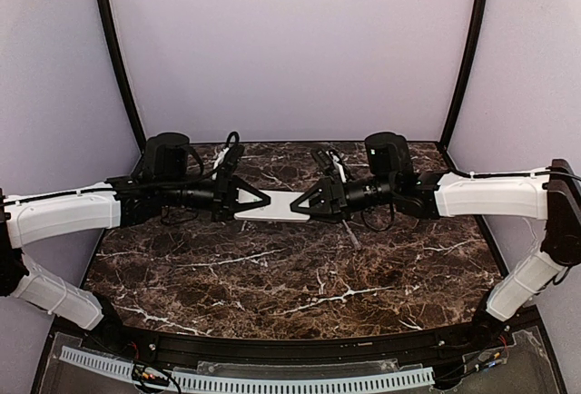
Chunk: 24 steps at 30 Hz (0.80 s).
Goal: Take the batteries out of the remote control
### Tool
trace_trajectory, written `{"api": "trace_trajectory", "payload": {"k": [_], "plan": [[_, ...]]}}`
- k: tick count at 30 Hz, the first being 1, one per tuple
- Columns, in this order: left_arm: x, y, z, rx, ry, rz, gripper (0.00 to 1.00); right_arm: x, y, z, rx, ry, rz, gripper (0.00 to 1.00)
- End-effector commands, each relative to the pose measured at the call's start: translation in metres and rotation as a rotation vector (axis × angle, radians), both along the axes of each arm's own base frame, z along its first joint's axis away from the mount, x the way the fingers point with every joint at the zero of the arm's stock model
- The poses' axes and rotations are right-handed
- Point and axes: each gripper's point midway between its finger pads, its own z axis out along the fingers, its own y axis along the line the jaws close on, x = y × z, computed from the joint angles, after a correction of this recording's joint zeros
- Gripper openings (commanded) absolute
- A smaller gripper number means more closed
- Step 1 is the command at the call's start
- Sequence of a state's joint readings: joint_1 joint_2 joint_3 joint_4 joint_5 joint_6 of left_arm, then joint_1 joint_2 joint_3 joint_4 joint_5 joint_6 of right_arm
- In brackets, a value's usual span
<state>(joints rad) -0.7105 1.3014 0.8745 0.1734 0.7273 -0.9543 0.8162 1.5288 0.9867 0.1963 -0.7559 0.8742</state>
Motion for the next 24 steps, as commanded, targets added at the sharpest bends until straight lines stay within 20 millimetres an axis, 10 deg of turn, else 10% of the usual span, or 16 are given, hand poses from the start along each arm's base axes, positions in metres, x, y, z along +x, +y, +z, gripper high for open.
{"api": "trace_trajectory", "payload": {"k": [1, 24], "plan": [[-0.0054, 0.0000, 0.0124, -0.047, -0.040, -0.028, 0.00, -0.0017, 0.0066, 0.0045, 0.029, -0.015, 0.019, 0.40], [-0.0088, 0.0034, 0.0170, -0.056, -0.061, -0.026, 0.00, -0.0007, 0.0065, 0.0021, 0.051, 0.036, -0.019, 0.27]]}}
